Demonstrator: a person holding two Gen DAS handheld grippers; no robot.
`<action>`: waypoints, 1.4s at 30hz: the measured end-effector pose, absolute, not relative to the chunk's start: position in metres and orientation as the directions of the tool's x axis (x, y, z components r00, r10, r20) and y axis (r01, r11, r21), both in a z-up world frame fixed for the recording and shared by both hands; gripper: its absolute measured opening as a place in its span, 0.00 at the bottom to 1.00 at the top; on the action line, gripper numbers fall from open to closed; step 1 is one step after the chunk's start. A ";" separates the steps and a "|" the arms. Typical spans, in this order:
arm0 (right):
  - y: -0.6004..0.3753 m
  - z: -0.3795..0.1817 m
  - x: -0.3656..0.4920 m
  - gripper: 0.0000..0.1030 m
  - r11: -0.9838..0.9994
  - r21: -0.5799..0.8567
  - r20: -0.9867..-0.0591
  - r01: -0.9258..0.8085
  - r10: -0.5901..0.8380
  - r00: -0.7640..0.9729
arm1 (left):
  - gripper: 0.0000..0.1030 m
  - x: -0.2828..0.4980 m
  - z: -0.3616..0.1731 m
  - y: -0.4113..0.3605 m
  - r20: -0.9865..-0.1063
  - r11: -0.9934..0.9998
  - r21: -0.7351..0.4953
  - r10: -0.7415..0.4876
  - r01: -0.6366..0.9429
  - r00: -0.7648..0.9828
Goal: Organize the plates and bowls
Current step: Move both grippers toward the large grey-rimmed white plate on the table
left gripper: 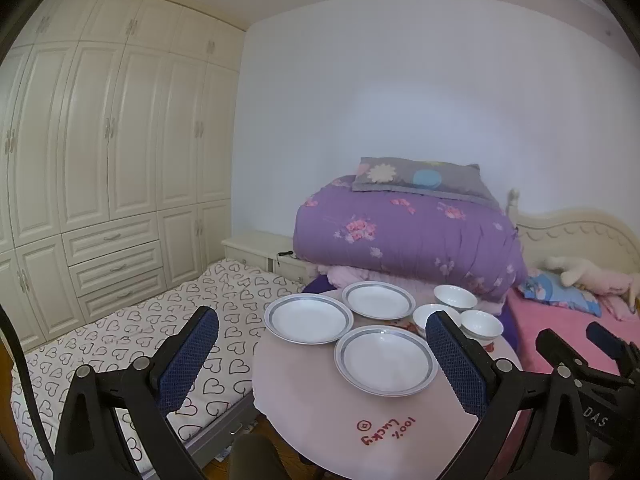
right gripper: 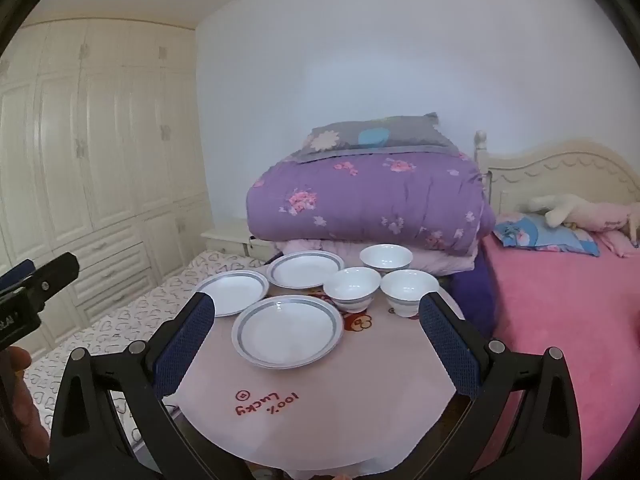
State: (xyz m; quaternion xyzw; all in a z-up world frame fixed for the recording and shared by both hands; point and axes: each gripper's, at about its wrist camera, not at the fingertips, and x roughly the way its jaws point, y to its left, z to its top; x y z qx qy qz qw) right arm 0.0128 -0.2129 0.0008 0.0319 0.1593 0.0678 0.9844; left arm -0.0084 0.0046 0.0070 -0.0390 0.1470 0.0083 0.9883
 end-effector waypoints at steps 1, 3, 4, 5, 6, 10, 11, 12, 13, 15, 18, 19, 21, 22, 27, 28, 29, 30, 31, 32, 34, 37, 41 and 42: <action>-0.212 0.001 0.014 1.00 0.989 0.084 -0.310 -0.123 0.143 0.940 | 0.99 -0.009 0.007 0.004 -0.291 0.997 -0.073 0.006 -0.028 0.957; -0.209 0.001 0.017 1.00 0.990 0.080 -0.311 -0.118 0.138 0.940 | 0.99 -0.008 0.006 0.002 -0.292 0.997 -0.070 0.007 -0.029 0.956; -0.217 0.002 0.019 1.00 0.989 0.092 -0.312 -0.118 0.141 0.939 | 0.99 -0.007 0.006 0.001 -0.293 0.997 -0.070 0.007 -0.029 0.956; -0.221 0.002 0.020 1.00 0.989 0.095 -0.313 -0.117 0.142 0.939 | 0.99 -0.007 0.006 0.000 -0.292 0.997 -0.069 0.007 -0.029 0.956; -0.222 0.002 0.021 1.00 0.989 0.096 -0.315 -0.116 0.141 0.939 | 0.99 -0.008 0.006 0.000 -0.291 0.997 -0.068 0.007 -0.028 0.957; -0.224 0.004 0.020 1.00 0.990 0.095 -0.317 -0.103 0.128 0.940 | 0.99 -0.009 0.007 -0.004 -0.285 0.998 -0.059 0.007 -0.024 0.958; -0.225 0.005 0.021 1.00 0.991 0.095 -0.319 -0.098 0.124 0.940 | 0.99 -0.010 0.006 -0.005 -0.285 0.998 -0.060 0.004 -0.022 0.958; -0.226 0.005 0.021 1.00 0.991 0.095 -0.320 -0.094 0.120 0.940 | 0.99 -0.009 0.006 -0.005 -0.287 0.998 -0.061 0.001 -0.019 0.958; -0.225 0.005 0.022 1.00 0.992 0.094 -0.321 -0.089 0.115 0.940 | 0.99 -0.007 0.005 -0.005 -0.289 0.998 -0.064 -0.003 -0.016 0.957; -0.227 0.006 0.021 1.00 0.992 0.094 -0.322 -0.079 0.105 0.941 | 0.99 -0.007 0.003 -0.004 -0.295 0.998 -0.069 -0.010 -0.011 0.956; -0.230 0.006 0.022 1.00 0.993 0.094 -0.324 -0.068 0.095 0.941 | 0.99 -0.004 0.003 -0.004 -0.307 0.997 -0.075 -0.019 -0.005 0.952; -0.230 0.006 0.023 1.00 0.994 0.094 -0.326 -0.064 0.091 0.941 | 0.99 -0.002 0.003 -0.004 -0.311 0.997 -0.076 -0.020 -0.004 0.950; -0.232 0.006 0.024 1.00 0.994 0.096 -0.329 -0.060 0.089 0.940 | 0.99 0.000 0.004 -0.004 -0.318 0.997 -0.077 -0.021 -0.003 0.948; -0.234 0.005 0.024 1.00 0.993 0.097 -0.329 -0.059 0.088 0.940 | 0.99 0.000 0.005 -0.005 -0.319 0.997 -0.077 -0.022 -0.003 0.947; -0.234 0.003 0.025 1.00 0.993 0.101 -0.334 -0.059 0.090 0.938 | 0.99 -0.001 0.008 -0.007 -0.318 0.998 -0.068 -0.019 -0.003 0.948; -0.234 0.004 0.025 1.00 0.993 0.101 -0.334 -0.058 0.088 0.939 | 0.99 0.000 0.009 -0.008 -0.317 0.998 -0.067 -0.020 -0.002 0.948; -0.235 0.005 0.025 1.00 0.993 0.101 -0.334 -0.057 0.088 0.938 | 0.99 -0.002 0.007 -0.009 -0.316 0.998 -0.065 -0.020 -0.001 0.949; -0.235 0.005 0.025 1.00 0.993 0.100 -0.333 -0.057 0.087 0.939 | 0.99 -0.003 0.006 -0.011 -0.315 0.998 -0.063 -0.021 0.001 0.949; -0.236 0.005 0.025 1.00 0.994 0.099 -0.331 -0.055 0.085 0.940 | 0.99 -0.003 0.006 -0.012 -0.315 0.998 -0.061 -0.023 0.004 0.949; -0.237 0.005 0.025 1.00 0.994 0.098 -0.329 -0.053 0.083 0.941 | 0.99 -0.003 0.005 -0.013 -0.316 0.998 -0.060 -0.025 0.007 0.948; -0.238 0.005 0.024 1.00 0.994 0.097 -0.328 -0.049 0.079 0.941 | 0.99 -0.004 0.004 -0.014 -0.317 0.998 -0.058 -0.030 0.012 0.948; -0.241 0.004 0.024 1.00 0.995 0.093 -0.327 -0.041 0.070 0.942 | 0.99 -0.003 0.002 -0.016 -0.320 0.998 -0.054 -0.034 0.018 0.947; -0.245 0.001 0.026 1.00 0.995 0.097 -0.336 -0.033 0.064 0.940 | 0.99 -0.001 0.001 -0.016 -0.332 0.998 -0.052 -0.040 0.025 0.943; -0.246 -0.001 0.028 1.00 0.995 0.098 -0.340 -0.032 0.064 0.938 | 0.99 0.001 0.000 -0.017 -0.335 0.998 -0.049 -0.041 0.026 0.941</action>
